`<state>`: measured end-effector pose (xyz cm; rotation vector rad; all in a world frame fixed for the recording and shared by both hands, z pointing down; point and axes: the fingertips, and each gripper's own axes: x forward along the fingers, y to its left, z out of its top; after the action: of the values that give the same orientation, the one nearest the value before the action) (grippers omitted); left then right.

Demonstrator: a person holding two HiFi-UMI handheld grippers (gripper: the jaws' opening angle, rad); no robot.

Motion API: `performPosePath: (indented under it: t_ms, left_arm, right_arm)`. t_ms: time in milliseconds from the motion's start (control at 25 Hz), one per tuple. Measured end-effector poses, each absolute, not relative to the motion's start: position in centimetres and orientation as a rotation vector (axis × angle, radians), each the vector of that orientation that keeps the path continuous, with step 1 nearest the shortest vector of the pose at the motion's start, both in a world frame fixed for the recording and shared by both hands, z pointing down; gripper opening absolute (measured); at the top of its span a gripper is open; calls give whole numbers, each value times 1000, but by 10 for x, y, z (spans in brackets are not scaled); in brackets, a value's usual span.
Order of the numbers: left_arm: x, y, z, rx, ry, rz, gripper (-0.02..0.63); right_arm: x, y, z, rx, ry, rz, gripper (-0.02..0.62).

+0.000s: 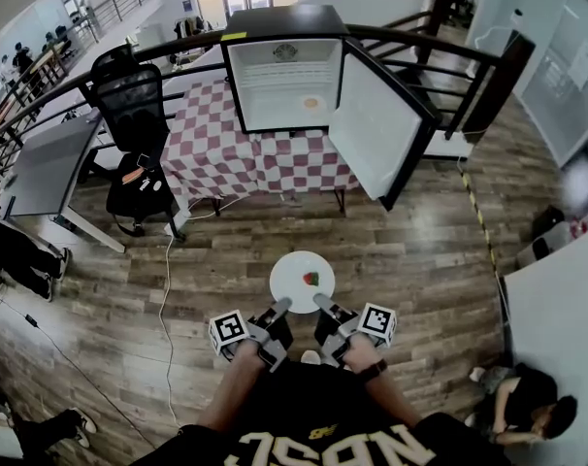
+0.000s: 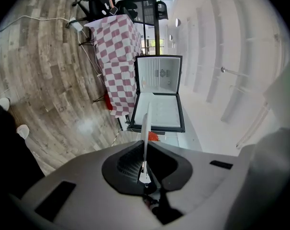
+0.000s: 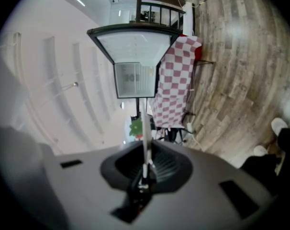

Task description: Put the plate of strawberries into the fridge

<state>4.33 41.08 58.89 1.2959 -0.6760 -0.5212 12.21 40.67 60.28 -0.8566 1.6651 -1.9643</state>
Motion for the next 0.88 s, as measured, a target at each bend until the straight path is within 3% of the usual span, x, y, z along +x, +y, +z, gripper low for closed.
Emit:
performPosePath:
  t_ms: [400,880]
  left_arm:
    - [37,385,621,1206,-715,-545,34]
    - [23,203,603,1259,-611,-501,33]
  right_arm:
    - [115,378,633,-832,1640,-2031,34]
    - [103,203,618,-936,1606,-1917,35]
